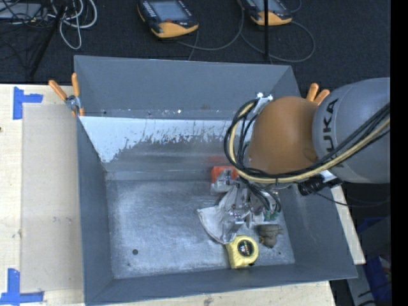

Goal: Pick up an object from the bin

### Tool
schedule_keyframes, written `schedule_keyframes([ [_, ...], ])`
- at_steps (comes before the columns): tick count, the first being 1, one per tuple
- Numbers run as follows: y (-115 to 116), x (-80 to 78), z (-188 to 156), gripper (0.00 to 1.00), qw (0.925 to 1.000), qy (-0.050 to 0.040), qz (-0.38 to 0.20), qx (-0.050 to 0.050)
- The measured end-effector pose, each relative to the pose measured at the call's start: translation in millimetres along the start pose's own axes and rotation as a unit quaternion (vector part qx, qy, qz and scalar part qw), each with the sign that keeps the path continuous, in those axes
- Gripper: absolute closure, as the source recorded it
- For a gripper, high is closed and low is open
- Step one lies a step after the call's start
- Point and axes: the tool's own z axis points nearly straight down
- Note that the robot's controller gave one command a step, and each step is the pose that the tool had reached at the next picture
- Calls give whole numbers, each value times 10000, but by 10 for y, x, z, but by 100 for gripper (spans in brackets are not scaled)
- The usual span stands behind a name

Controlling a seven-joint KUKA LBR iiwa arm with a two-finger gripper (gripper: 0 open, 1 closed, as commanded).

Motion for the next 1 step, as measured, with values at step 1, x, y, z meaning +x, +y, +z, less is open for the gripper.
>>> schedule_keyframes([
  [1, -352, -23, 844, 0, 9999, -1, 156, -17],
])
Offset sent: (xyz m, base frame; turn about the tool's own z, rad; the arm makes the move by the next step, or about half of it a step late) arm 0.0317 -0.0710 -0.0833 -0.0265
